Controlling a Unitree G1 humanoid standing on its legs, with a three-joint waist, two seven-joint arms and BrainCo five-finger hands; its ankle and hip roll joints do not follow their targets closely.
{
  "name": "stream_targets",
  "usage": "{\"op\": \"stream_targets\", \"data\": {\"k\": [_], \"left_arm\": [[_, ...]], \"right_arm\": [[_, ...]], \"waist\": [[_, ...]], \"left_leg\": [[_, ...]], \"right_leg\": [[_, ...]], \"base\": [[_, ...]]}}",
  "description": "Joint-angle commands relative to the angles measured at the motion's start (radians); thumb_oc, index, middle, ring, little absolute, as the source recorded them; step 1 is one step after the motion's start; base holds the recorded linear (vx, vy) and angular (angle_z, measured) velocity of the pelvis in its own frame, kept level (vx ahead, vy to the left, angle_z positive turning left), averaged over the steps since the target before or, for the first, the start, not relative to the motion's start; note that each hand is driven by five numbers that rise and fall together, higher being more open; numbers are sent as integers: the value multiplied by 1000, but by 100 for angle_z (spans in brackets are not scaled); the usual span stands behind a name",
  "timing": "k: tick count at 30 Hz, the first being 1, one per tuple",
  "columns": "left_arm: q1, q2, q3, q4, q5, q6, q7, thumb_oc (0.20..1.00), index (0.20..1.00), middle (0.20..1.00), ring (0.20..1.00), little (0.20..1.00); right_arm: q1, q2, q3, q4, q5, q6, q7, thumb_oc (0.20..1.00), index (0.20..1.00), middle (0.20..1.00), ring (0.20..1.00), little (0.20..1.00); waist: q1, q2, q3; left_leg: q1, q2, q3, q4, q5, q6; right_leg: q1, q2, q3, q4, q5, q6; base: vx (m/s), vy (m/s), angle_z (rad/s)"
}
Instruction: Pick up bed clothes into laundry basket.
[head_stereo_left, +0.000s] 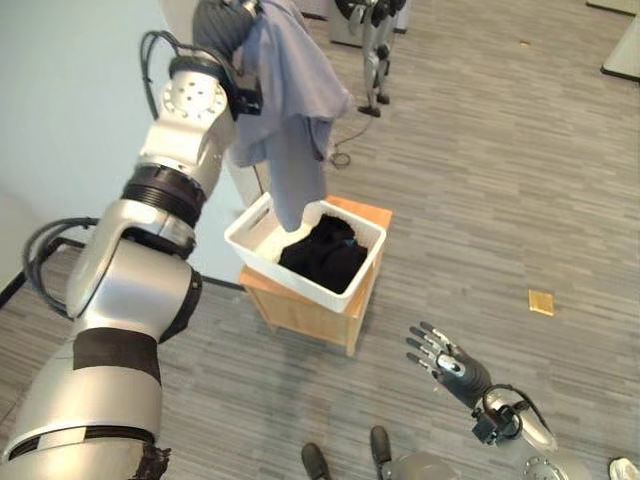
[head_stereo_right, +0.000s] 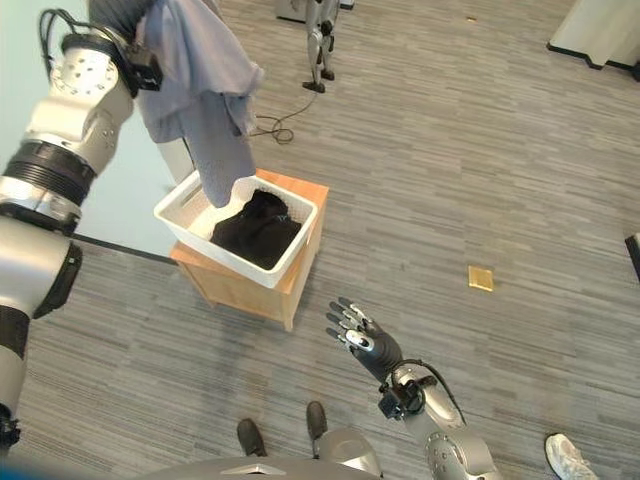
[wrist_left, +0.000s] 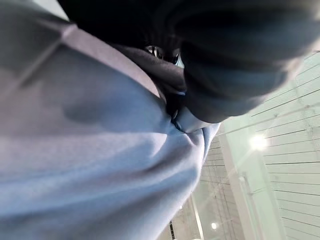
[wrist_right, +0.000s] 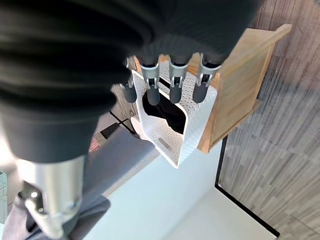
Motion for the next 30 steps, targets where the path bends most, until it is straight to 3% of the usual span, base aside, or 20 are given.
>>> {"op": "stream_targets", "data": {"k": [1, 8, 10, 16, 23, 26, 28, 30], "left_arm": [[-167, 75, 33, 58, 25, -75, 2, 200, 200, 200, 200, 200], [-193, 132, -10, 73, 97, -72, 2, 200, 200, 200, 200, 200], [-198, 128, -16, 53, 98, -81, 8, 200, 200, 200, 200, 200], [-183, 70, -21, 9, 105, -94, 26, 200, 200, 200, 200, 200], [-140, 86, -15, 12, 113, -91, 23, 200, 200, 200, 200, 200], [-86, 80, -2, 42, 155, -78, 16, 200, 200, 200, 200, 200], [-28, 87, -20, 105, 311, -47, 4, 200, 200, 200, 200, 200], [-3, 78, -13, 129, 340, -36, 1, 200, 200, 200, 200, 200]], "right_arm": [[-5, -35, -23, -27, 41, -14, 33, 1000, 1000, 1000, 1000, 1000], [-11, -54, -16, -8, 65, -15, 31, 1000, 1000, 1000, 1000, 1000], [-12, -64, 4, -1, 40, -16, 34, 1000, 1000, 1000, 1000, 1000], [-14, -56, 36, -13, 57, -21, 34, 1000, 1000, 1000, 1000, 1000], [-7, -44, 23, -3, 68, -43, 10, 1000, 1000, 1000, 1000, 1000], [9, -55, 28, -11, 71, -45, 16, 1000, 1000, 1000, 1000, 1000], [19, -65, 34, -2, 55, -51, 16, 1000, 1000, 1000, 1000, 1000], [24, -73, 38, -1, 49, -52, 18, 1000, 1000, 1000, 1000, 1000]], "waist": [[1, -7, 18], [-20, -39, 82], [-17, -47, 128], [-9, -24, 184], [-21, -21, 213], [-26, -31, 226], [-30, -45, 244], [-31, -50, 249]], "left_leg": [[99, 44, -28, 6, -76, -76], [27, 59, -19, 6, -56, -86], [-23, 64, -24, 6, -48, -88], [-62, 62, -45, 6, -39, -90], [-84, 66, -35, 6, -35, -92], [-90, 71, -31, 6, -32, -93], [-103, 78, -32, 6, -24, -94], [-105, 78, -33, 6, -22, -94]], "right_leg": [[-15, -95, -57, 12, 9, 145], [-97, -82, -38, 12, 34, 145], [-145, -79, -37, 12, 41, 141], [-175, -84, -51, 12, 41, 132], [-204, -78, -45, 12, 52, 131], [-215, -76, -43, 12, 55, 128], [-227, -71, -46, 12, 59, 125], [-227, -70, -47, 12, 58, 124]], "base": [[-11, 4, -5], [-50, -22, -10], [-32, -52, -4], [0, -19, 0], [-17, -21, -6], [-40, -36, -4], [-61, -62, -2], [-43, -46, 0]]}}
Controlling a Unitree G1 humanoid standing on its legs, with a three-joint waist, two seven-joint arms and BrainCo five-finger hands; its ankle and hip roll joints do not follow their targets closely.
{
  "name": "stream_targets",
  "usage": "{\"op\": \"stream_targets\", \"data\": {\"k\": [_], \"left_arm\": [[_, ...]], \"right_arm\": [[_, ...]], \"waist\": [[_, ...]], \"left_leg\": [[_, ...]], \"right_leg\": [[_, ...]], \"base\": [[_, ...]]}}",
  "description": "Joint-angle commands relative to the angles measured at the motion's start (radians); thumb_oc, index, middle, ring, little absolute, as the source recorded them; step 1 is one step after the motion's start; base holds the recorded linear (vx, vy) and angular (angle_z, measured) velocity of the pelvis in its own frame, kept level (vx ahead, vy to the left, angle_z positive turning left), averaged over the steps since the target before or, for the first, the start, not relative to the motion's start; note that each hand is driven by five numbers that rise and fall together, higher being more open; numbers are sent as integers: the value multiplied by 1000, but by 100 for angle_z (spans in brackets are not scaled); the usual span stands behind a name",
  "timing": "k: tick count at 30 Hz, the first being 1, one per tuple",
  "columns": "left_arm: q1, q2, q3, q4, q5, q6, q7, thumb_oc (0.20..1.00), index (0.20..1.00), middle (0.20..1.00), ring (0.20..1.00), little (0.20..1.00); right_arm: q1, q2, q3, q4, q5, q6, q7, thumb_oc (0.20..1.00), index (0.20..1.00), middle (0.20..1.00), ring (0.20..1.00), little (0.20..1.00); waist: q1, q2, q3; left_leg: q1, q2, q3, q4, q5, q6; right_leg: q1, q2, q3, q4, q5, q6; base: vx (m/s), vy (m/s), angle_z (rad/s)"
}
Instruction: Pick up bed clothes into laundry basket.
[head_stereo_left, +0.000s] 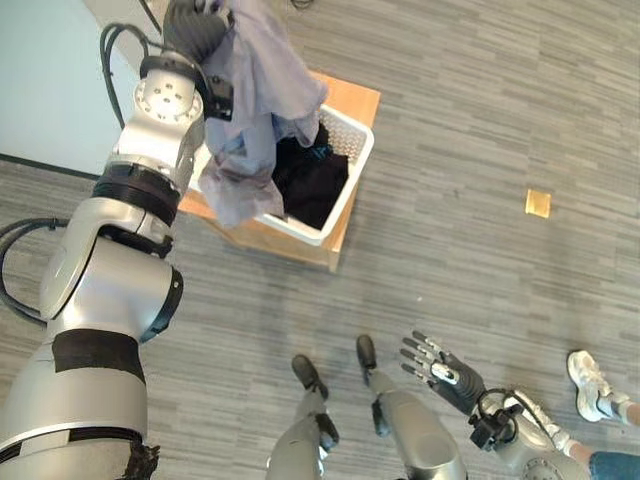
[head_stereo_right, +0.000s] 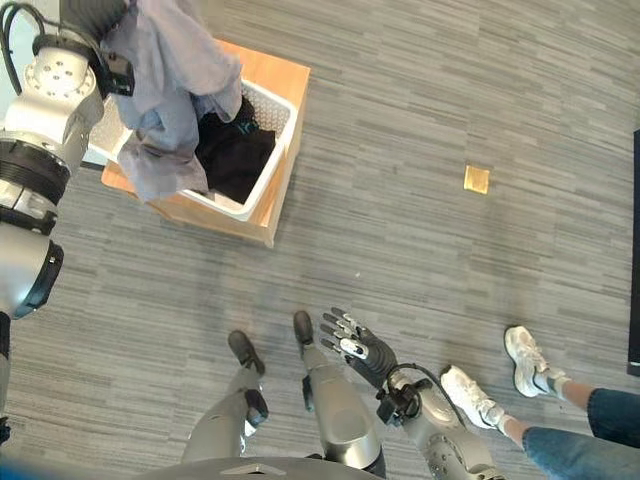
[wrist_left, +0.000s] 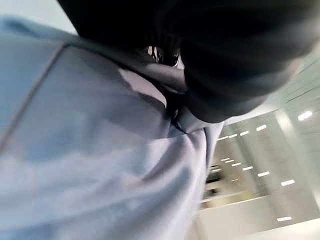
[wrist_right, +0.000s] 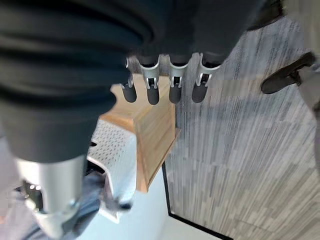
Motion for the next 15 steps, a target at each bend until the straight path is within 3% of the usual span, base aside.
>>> {"op": "stream_targets", "data": {"k": [1, 3, 4, 8, 15], "left_arm": [[-59, 19, 21, 57, 148, -24, -18, 200, 200, 200, 200, 200], [-45, 18, 18, 68, 166, -16, -30, 200, 200, 200, 200, 200], [-27, 23, -5, 100, 223, 9, -60, 1000, 1000, 1000, 1000, 1000], [-44, 26, -53, 107, 316, 20, -64, 1000, 1000, 1000, 1000, 1000], [-80, 25, -78, 18, 273, -5, -62, 1000, 1000, 1000, 1000, 1000]], "right_arm": [[39, -26, -35, -37, 11, -39, 30, 1000, 1000, 1000, 1000, 1000], [39, -29, -35, -35, 10, -41, 31, 1000, 1000, 1000, 1000, 1000], [41, -35, -34, -31, 3, -43, 31, 1000, 1000, 1000, 1000, 1000], [58, -44, -43, -23, 0, -40, 36, 1000, 1000, 1000, 1000, 1000], [49, -58, -54, -21, 2, -41, 39, 1000, 1000, 1000, 1000, 1000]], "waist": [[-3, -43, -2], [-3, -44, 1], [-1, -45, 4], [2, -41, 6], [25, -16, 6]], "left_leg": [[95, 67, -56, 6, -47, -116], [93, 68, -58, 6, -46, -116], [89, 68, -61, 6, -44, -117], [90, 68, -69, 6, -42, -117], [94, 60, -86, 6, -43, -113]], "right_leg": [[-11, -85, -57, 10, 12, 136], [-12, -86, -57, 10, 12, 136], [-14, -87, -62, 10, 14, 136], [-10, -91, -68, 10, 16, 137], [6, -101, -85, 10, 16, 139]], "base": [[0, 0, 0], [-34, -26, 3], [-35, -27, 5], [-20, -5, 8], [-14, 14, 8]]}}
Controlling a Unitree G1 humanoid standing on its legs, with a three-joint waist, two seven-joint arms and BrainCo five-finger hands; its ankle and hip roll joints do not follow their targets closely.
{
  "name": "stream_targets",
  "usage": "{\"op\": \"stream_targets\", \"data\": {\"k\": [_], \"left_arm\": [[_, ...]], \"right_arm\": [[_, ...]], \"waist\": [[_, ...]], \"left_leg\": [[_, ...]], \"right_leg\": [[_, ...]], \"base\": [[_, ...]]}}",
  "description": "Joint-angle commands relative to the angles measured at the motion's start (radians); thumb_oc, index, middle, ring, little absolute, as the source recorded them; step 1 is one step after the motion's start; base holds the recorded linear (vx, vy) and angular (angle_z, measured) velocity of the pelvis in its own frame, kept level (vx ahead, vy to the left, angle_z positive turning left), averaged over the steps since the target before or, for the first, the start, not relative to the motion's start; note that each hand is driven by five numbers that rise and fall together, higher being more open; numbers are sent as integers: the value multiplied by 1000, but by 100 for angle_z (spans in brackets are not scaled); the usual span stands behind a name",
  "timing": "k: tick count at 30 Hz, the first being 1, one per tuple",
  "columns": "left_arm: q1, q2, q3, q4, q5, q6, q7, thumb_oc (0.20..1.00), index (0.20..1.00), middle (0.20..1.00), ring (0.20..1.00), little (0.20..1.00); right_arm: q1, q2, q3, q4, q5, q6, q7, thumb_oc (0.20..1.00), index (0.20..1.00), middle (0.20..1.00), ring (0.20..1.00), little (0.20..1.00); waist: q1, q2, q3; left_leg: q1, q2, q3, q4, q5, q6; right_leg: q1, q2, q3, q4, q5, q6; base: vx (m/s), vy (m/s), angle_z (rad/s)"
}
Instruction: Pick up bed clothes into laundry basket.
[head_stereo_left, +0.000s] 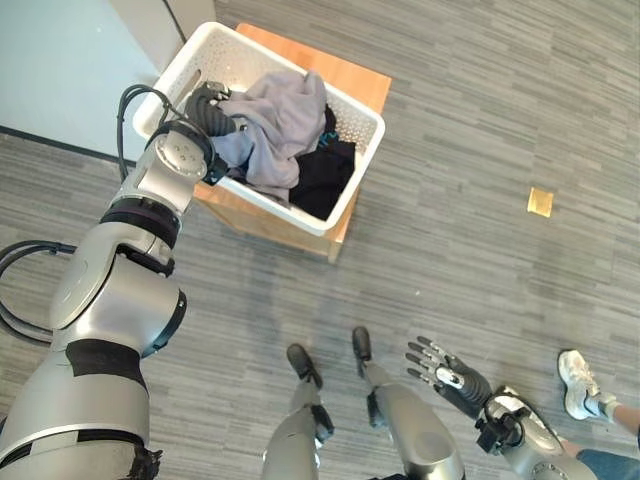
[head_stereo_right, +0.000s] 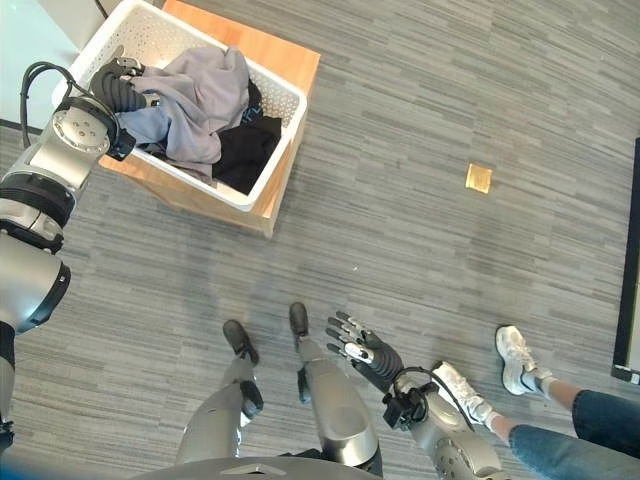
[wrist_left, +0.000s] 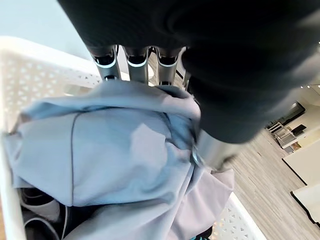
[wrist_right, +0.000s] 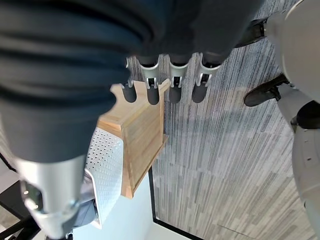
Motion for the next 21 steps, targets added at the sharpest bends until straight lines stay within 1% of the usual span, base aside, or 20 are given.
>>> {"op": "stream_targets", "data": {"k": [1, 2, 4, 5, 6, 7, 8, 9, 11, 12, 13, 14, 15, 16, 17, 18, 19, 20, 21], "left_arm": [[-120, 17, 31, -31, -30, -60, 11, 1000, 1000, 1000, 1000, 1000], [-127, 20, 23, -93, -75, -77, 5, 1000, 1000, 1000, 1000, 1000], [-124, 20, 24, -169, -128, -96, 10, 1000, 1000, 1000, 1000, 1000], [-104, 24, 47, -273, -208, -122, 14, 1000, 1000, 1000, 1000, 1000], [-87, 19, 56, -315, -238, -124, 15, 1000, 1000, 1000, 1000, 1000], [-86, 19, 57, -316, -238, -124, 15, 1000, 1000, 1000, 1000, 1000], [-66, 10, 68, -345, -269, -130, 11, 1000, 1000, 1000, 1000, 1000], [-21, -23, 99, -420, -358, -141, 2, 1000, 1000, 1000, 1000, 1000], [-1, -33, 105, -445, -380, -144, -10, 1000, 1000, 1000, 1000, 1000], [43, -31, 115, -509, -375, -145, -8, 1000, 1000, 1000, 1000, 1000], [80, -34, 135, -539, -381, -149, -2, 1000, 1000, 1000, 1000, 1000], [81, -34, 135, -540, -381, -148, -2, 1000, 1000, 1000, 1000, 1000], [139, -34, 171, -594, -389, -156, 12, 1000, 1000, 1000, 1000, 1000], [237, -37, 229, -670, -399, -160, 28, 1000, 1000, 1000, 1000, 1000], [461, -78, 326, -793, -409, -163, 26, 1000, 1000, 1000, 1000, 1000], [465, -78, 329, -797, -408, -162, 27, 1000, 1000, 1000, 1000, 1000], [569, -96, 361, -846, -408, -155, 16, 1000, 1000, 1000, 1000, 1000], [777, -132, 449, -944, -427, -142, 3, 1000, 1000, 1000, 1000, 1000], [778, -132, 449, -944, -427, -142, 3, 1000, 1000, 1000, 1000, 1000]], "right_arm": [[45, -26, -53, -16, 1, -34, 37, 1000, 1000, 1000, 1000, 1000], [42, -24, -54, -12, -6, -32, 38, 1000, 1000, 1000, 1000, 1000], [37, -21, -53, -12, -16, -32, 37, 1000, 1000, 1000, 1000, 1000], [31, -15, -56, -15, -26, -32, 34, 1000, 1000, 1000, 1000, 1000], [27, -15, -58, -12, -29, -32, 31, 1000, 1000, 1000, 1000, 1000], [27, -15, -58, -12, -29, -32, 31, 1000, 1000, 1000, 1000, 1000], [25, -12, -62, -13, -31, -33, 29, 1000, 1000, 1000, 1000, 1000], [20, -14, -72, -8, -40, -31, 22, 1000, 1000, 1000, 1000, 1000], [22, -15, -77, -11, -38, -31, 20, 1000, 1000, 1000, 1000, 1000], [17, -22, -92, -16, -62, -38, 9, 1000, 1000, 1000, 1000, 1000], [15, -22, -102, -21, -82, -44, 0, 1000, 1000, 1000, 1000, 1000], [15, -22, -102, -21, -82, -44, 0, 1000, 1000, 1000, 1000, 1000], [7, -21, -118, -27, -122, -57, -16, 1000, 1000, 1000, 1000, 1000], [-9, -18, -148, -41, -188, -84, -57, 1000, 1000, 1000, 1000, 1000], [-47, 16, -210, -52, -275, -121, -139, 1000, 1000, 1000, 1000, 1000], [-47, 15, -209, -53, -275, -121, -139, 1000, 1000, 1000, 1000, 1000], [-66, 36, -240, -59, -295, -129, -173, 1000, 1000, 1000, 1000, 1000], [-94, 93, -275, -62, -290, -134, -213, 1000, 1000, 1000, 1000, 1000], [-94, 93, -275, -62, -290, -134, -213, 1000, 1000, 1000, 1000, 1000]], "waist": [[18, 11, -16], [30, 24, -18], [41, 37, -22], [55, 48, -29], [61, 53, -33], [61, 53, -33], [67, 57, -38], [82, 69, -52], [86, 73, -59], [97, 80, -81], [103, 83, -88], [102, 83, -91], [110, 86, -101], [120, 90, -113], [136, 95, -134], [133, 96, -138], [142, 97, -147], [159, 101, -177], [159, 101, -177]], "left_leg": [[93, 63, -55, 6, -52, -115], [96, 59, -62, 6, -53, -115], [101, 56, -67, 6, -54, -114], [108, 51, -74, 6, -54, -112], [112, 49, -79, 6, -55, -111], [113, 49, -79, 6, -55, -111], [117, 47, -82, 6, -56, -109], [129, 42, -93, 6, -59, -106], [137, 40, -98, 6, -60, -104], [150, 36, -112, 6, -59, -101], [164, 35, -115, 6, -64, -100], [160, 34, -116, 6, -61, -99], [172, 32, -123, 6, -64, -98], [186, 29, -130, 6, -67, -95], [220, 26, -136, 6, -80, -87], [216, 26, -137, 6, -77, -86], [237, 24, -140, 6, -84, -82], [277, 17, -145, 6, -97, -71], [276, 17, -145, 6, -96, -71]], "right_leg": [[-7, -97, -46, 10, 14, 141], [0, -102, -51, 10, 12, 142], [10, -109, -60, 10, 10, 143], [23, -113, -68, 10, 9, 145], [29, -115, -72, 10, 8, 145], [30, -115, -72, 10, 8, 145], [38, -116, -76, 10, 6, 144], [57, -121, -88, 10, 2, 144], [69, -122, -96, 10, -1, 142], [94, -128, -110, 10, -8, 142], [111, -128, -116, 10, -12, 141], [107, -129, -117, 10, -11, 141], [123, -130, -123, 10, -14, 140], [142, -133, -130, 10, -20, 141], [183, -137, -140, 10, -36, 138], [180, -138, -141, 10, -34, 137], [203, -138, -142, 10, -42, 134], [247, -142, -145, 10, -57, 126], [247, -142, -145, 10, -57, 126]], "base": [[-30, 19, 15], [-33, 19, 16], [-38, 28, 14], [-29, 32, 14], [-19, 27, 15], [-11, 16, 19], [-10, 29, 20], [-8, 36, 20], [-1, 24, 16], [14, 28, 21], [8, 28, 21], [21, 19, 12], [18, 20, 13], [60, 63, 12], [41, 59, 13], [54, 71, 10], [69, 98, 7], [75, 98, 15], [95, 118, 11]]}}
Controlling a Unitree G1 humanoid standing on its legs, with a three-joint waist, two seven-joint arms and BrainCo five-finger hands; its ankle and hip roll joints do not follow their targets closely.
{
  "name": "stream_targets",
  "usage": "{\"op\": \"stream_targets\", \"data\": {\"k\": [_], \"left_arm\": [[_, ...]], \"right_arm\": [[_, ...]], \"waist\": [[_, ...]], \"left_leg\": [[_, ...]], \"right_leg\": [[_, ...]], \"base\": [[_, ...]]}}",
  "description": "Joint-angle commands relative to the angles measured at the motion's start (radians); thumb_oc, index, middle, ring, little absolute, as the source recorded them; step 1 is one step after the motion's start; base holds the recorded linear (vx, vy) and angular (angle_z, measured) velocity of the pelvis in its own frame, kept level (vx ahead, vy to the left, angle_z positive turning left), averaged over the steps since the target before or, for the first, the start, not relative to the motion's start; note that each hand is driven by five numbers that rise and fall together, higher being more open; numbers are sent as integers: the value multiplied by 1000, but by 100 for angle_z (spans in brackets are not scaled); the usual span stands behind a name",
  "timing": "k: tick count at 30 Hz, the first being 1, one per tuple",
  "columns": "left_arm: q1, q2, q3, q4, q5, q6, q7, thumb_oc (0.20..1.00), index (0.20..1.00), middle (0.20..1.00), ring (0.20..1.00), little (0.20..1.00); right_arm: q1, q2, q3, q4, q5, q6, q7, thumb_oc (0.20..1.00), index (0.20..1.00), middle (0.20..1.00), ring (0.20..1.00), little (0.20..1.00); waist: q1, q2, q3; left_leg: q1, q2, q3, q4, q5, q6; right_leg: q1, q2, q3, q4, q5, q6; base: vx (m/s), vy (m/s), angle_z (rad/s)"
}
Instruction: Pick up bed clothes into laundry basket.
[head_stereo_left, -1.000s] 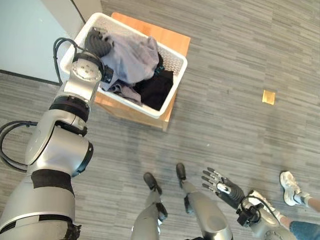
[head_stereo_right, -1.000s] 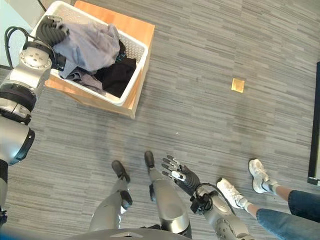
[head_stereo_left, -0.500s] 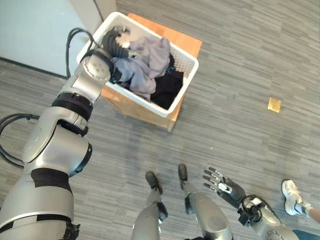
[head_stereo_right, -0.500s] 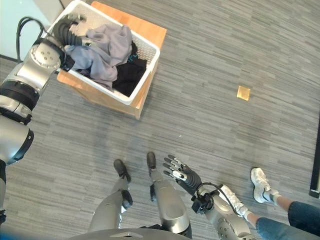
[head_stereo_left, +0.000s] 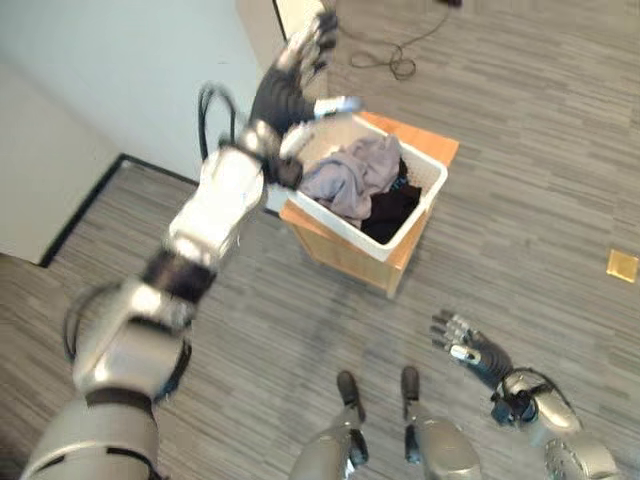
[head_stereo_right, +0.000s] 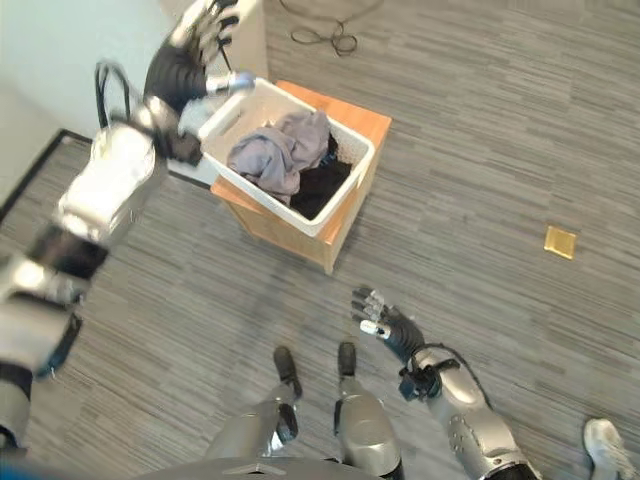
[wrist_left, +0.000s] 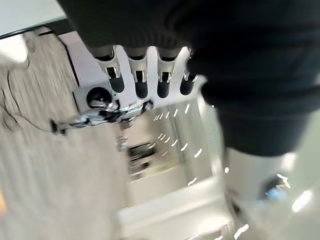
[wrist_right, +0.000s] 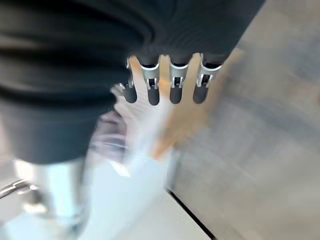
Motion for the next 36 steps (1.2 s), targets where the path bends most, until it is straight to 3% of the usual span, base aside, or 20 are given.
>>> {"op": "stream_targets", "data": {"k": [1, 2, 6, 9, 10, 13, 17, 20, 21, 23, 24, 25, 26, 28, 29, 30, 31, 33, 34, 36], "left_arm": [[201, -37, 128, 23, -89, -3, -22, 1000, 1000, 1000, 1000, 1000], [206, -37, 131, 20, -89, -1, -22, 1000, 1000, 1000, 1000, 1000], [578, -133, 270, -78, -130, 39, -85, 1000, 1000, 1000, 1000, 1000], [649, -163, 296, -109, -147, 49, -98, 1000, 1000, 1000, 1000, 1000], [727, -204, 336, -128, -158, 51, -100, 1000, 1000, 1000, 1000, 1000], [767, -250, 352, -135, -203, 58, -103, 1000, 1000, 1000, 1000, 1000], [793, -284, 361, -166, -189, 53, -83, 1000, 1000, 1000, 1000, 1000], [765, -258, 346, -173, -152, 56, -78, 1000, 1000, 1000, 1000, 1000], [772, -254, 351, -170, -145, 51, -77, 1000, 1000, 1000, 1000, 1000], [787, -257, 368, -173, -141, 44, -73, 1000, 1000, 1000, 1000, 1000], [797, -250, 371, -176, -143, 39, -70, 1000, 1000, 1000, 1000, 1000], [797, -250, 371, -177, -143, 40, -70, 1000, 1000, 1000, 1000, 1000], [808, -262, 383, -159, -137, 33, -62, 1000, 1000, 1000, 1000, 1000], [830, -272, 393, -163, -129, 28, -63, 1000, 1000, 1000, 1000, 1000], [827, -270, 391, -157, -127, 20, -62, 1000, 1000, 1000, 1000, 1000], [827, -270, 391, -157, -127, 20, -62, 1000, 1000, 1000, 1000, 1000], [808, -260, 373, -110, -126, 15, -63, 1000, 1000, 1000, 1000, 1000], [801, -262, 374, -100, -104, 9, -50, 1000, 1000, 1000, 1000, 1000], [834, -295, 401, -120, -111, 9, -57, 1000, 1000, 1000, 1000, 1000], [849, -311, 405, -124, -124, 7, -55, 1000, 1000, 1000, 1000, 1000]], "right_arm": [[-16, 78, -29, -60, -67, -59, -72, 1000, 1000, 1000, 1000, 1000], [-14, 76, -27, -61, -68, -58, -72, 1000, 1000, 1000, 1000, 1000], [7, 77, -75, -100, -165, -52, -61, 1000, 1000, 1000, 1000, 1000], [16, 84, -70, -96, -177, -50, -52, 1000, 1000, 1000, 1000, 1000], [22, 88, -62, -92, -201, -40, -43, 1000, 1000, 1000, 1000, 1000], [5, 92, -37, -89, -239, -36, -41, 1000, 1000, 1000, 1000, 1000], [-90, 122, 28, -74, -272, -39, -62, 1000, 1000, 1000, 1000, 1000], [-154, 128, 63, -61, -287, -49, -73, 1000, 1000, 1000, 1000, 1000], [-180, 122, 75, -65, -313, -52, -81, 1000, 1000, 1000, 1000, 1000], [-191, 120, 73, -53, -328, -59, -83, 1000, 1000, 1000, 1000, 1000], [-184, 116, 57, -51, -330, -64, -96, 1000, 1000, 1000, 1000, 1000], [-184, 116, 58, -51, -330, -64, -96, 1000, 1000, 1000, 1000, 1000], [-163, 113, 30, -59, -322, -67, -105, 1000, 1000, 1000, 1000, 1000], [-141, 105, 13, -73, -305, -73, -99, 1000, 1000, 1000, 1000, 1000], [-119, 92, -2, -73, -295, -80, -96, 1000, 1000, 1000, 1000, 1000], [-118, 92, -3, -73, -294, -81, -96, 1000, 1000, 1000, 1000, 1000], [-43, 67, -47, -81, -280, -96, -103, 1000, 1000, 1000, 1000, 1000], [-33, 58, -47, -71, -277, -96, -103, 1000, 1000, 1000, 1000, 1000], [-16, 54, -43, -56, -264, -79, -76, 1000, 1000, 1000, 1000, 1000], [-17, 46, -49, -63, -253, -83, -69, 1000, 1000, 1000, 1000, 1000]], "waist": [[41, -67, -104], [39, -66, -103], [84, -78, -152], [96, -82, -163], [118, -89, -167], [143, -97, -168], [214, -110, -173], [266, -109, -173], [273, -100, -162], [260, -87, -130], [239, -78, -113], [240, -79, -117], [213, -71, -105], [201, -70, -101], [187, -77, -95], [183, -75, -96], [148, -94, -84], [155, -103, -81], [182, -120, -96], [186, -123, -109]], "left_leg": [[114, 50, -39, 12, -86, -42], [117, 50, -39, 12, -87, -42], [167, 42, -68, 12, -106, -28], [173, 38, -77, 12, -108, -22], [177, 32, -89, 12, -110, -16], [174, 24, -105, 12, -112, -9], [164, 0, -150, 12, -111, 6], [159, -37, -245, 31, -122, 34], [188, -71, -311, 37, -139, 75], [209, -100, -387, 39, -129, 103], [207, -99, -457, 55, -123, 99], [200, -101, -456, 57, -121, 99], [196, -96, -538, 78, -123, 79], [189, -99, -625, 105, -135, 57], [173, -113, -690, 121, -132, 46], [169, -113, -694, 123, -130, 46], [140, -150, -786, 138, -115, 16], [117, -158, -813, 150, -111, 0], [108, -146, -832, 136, -112, -23], [80, -131, -847, 130, -92, -36]], "right_leg": [[46, -111, -43, 18, -38, 115], [50, -111, -44, 17, -39, 115], [119, -121, -70, 27, -68, 104], [127, -125, -76, 33, -74, 103], [133, -134, -89, 40, -76, 104], [137, -145, -103, 45, -76, 106], [141, -176, -139, 74, -78, 119], [135, -244, -201, 233, -99, 119], [82, -316, -195, 475, -24, 105], [-5, -349, -92, 644, 88, 95], [-59, -287, 49, 706, 92, 80], [-67, -288, 51, 708, 94, 80], [-128, -166, 228, 709, 3, 54], [-145, -72, 353, 580, -122, 60], [-136, -12, 464, 454, -165, 65], [-132, -14, 460, 442, -158, 66], [-84, 48, 626, 304, -175, 80], [-42, 39, 609, 259, -165, 87], [-1, -7, 498, 205, -153, 66], [19, -3, 476, 164, -145, 54]], "base": [[46, 48, 18], [68, 70, 9], [60, 38, 15], [26, 33, 24], [10, 32, 28], [5, 25, 21], [26, 63, 18], [88, 196, 51], [151, 323, 125], [24, 210, 191], [-91, 14, 160], [-48, -135, 140], [55, -148, 204], [136, -238, 239], [94, -181, 158], [41, -261, 187], [-8, -144, 218], [4, -348, 310], [0, -386, 288], [-15, -400, 163]]}}
